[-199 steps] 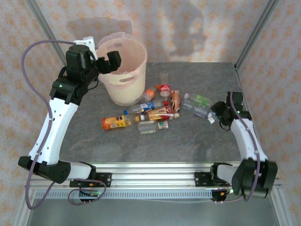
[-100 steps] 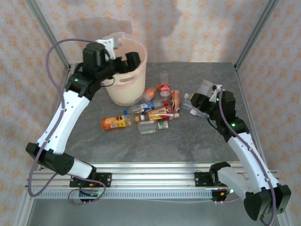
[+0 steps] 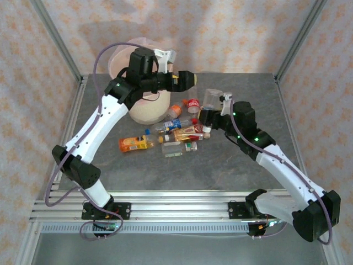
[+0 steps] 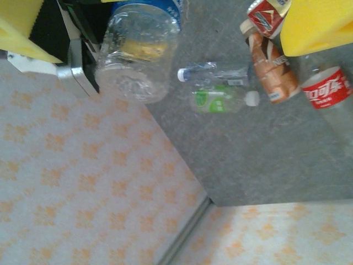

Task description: Put the plastic bottles in the bin

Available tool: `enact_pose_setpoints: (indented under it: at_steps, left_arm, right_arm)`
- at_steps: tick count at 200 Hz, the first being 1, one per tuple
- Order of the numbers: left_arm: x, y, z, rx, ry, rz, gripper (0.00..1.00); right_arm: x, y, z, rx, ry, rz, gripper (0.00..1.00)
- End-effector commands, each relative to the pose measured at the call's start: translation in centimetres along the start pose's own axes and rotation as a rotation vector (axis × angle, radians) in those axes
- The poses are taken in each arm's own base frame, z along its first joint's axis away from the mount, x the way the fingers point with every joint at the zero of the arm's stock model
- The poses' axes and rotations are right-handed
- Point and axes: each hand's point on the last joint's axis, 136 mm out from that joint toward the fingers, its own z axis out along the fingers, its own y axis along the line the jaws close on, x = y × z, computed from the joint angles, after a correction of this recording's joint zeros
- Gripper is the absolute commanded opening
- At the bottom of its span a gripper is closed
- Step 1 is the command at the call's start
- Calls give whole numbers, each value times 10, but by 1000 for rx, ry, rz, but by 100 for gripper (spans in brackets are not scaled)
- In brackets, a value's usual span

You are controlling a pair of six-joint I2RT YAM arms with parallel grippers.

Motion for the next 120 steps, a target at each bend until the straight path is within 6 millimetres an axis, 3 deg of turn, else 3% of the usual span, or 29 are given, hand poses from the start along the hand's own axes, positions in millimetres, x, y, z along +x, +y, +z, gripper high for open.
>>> enact_pose_setpoints:
  at_steps: [1,41,120]
  left_arm:
    - [9,-29,-8,111,57,88,100]
    - [24,-27,-3,139,120,114,100]
    - [32,-31,8,172,162,128,100]
  right_arm:
    - [-28,35,-3,-122,-72,-64,47]
    - [-32,60,-2,-201,-63,-89,48]
    - [-38,85,-9,-298,-71,-89,48]
